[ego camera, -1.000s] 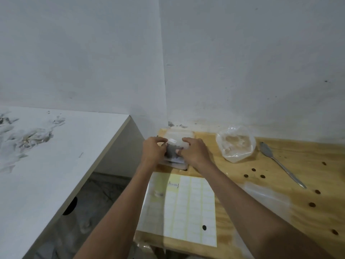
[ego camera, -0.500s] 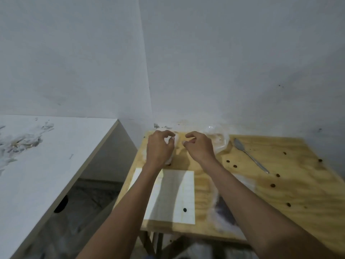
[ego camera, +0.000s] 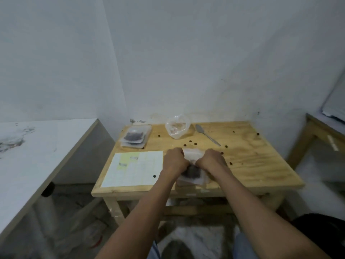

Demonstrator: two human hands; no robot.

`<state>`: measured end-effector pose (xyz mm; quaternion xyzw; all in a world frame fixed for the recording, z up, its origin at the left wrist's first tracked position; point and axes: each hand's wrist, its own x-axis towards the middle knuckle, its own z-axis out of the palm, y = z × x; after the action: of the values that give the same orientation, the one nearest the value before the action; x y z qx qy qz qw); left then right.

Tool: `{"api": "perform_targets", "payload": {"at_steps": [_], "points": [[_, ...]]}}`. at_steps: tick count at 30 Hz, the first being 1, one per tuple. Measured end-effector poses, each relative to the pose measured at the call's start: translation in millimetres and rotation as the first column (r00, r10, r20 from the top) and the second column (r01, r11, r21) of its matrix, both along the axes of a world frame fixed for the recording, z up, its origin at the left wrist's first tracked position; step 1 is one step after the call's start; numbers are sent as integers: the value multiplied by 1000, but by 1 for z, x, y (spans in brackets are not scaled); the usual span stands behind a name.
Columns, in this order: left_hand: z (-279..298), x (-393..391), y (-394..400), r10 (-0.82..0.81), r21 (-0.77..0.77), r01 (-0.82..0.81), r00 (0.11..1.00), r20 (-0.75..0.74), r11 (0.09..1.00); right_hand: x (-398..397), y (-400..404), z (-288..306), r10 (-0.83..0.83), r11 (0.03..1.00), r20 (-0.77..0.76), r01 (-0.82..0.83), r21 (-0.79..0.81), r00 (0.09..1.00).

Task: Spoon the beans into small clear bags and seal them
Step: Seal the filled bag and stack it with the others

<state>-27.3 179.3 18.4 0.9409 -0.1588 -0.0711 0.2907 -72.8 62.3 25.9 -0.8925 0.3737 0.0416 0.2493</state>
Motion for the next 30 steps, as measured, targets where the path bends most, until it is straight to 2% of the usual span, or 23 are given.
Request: {"api": "perform_targets", "payload": {"at_steps": [5, 8, 10, 12, 13, 15, 17, 19, 20, 21, 25, 27, 30], "points": [[-4, -9, -3, 68, -54, -64, 995, 73, 997, -1, 9, -6, -83, 995, 108, 89, -50, 991], [-4, -1, -1, 120, -213, -126, 992, -39, 969, 2, 2, -7, -120, 993, 243, 112, 45, 963], [0, 8, 3, 139, -382, -198, 975, -175, 903, 6, -7, -4, -164, 961, 381, 62, 268, 910], [10, 19, 13, 127, -529, -250, 958, -258, 811, 11, -9, 7, -229, 854, 474, -58, 516, 850], [15, 24, 20, 111, -588, -253, 957, -267, 768, 14, -6, 13, -241, 805, 504, -119, 581, 829], [27, 35, 37, 89, -670, -218, 971, -222, 710, 26, 4, 24, -219, 779, 570, -210, 591, 792], [37, 46, 60, 96, -732, -185, 982, -163, 655, 40, 22, 33, -203, 796, 637, -253, 550, 744], [40, 58, 89, 139, -783, -229, 973, -182, 578, 54, 40, 38, -196, 802, 685, -287, 524, 702], [37, 65, 105, 186, -779, -258, 965, -183, 572, 59, 48, 41, -191, 802, 705, -306, 513, 684], [31, 72, 123, 251, -738, -284, 955, -159, 613, 64, 56, 42, -185, 803, 722, -321, 502, 667], [4, 88, 184, 433, -385, -408, 901, -24, 828, 78, 85, 44, -160, 793, 746, -366, 487, 646], [-11, 89, 200, 449, -247, -440, 893, -20, 863, 85, 97, 42, -144, 787, 745, -381, 485, 651], [-28, 90, 204, 447, -216, -453, 891, -78, 865, 93, 110, 39, -130, 779, 735, -390, 491, 665]]}}
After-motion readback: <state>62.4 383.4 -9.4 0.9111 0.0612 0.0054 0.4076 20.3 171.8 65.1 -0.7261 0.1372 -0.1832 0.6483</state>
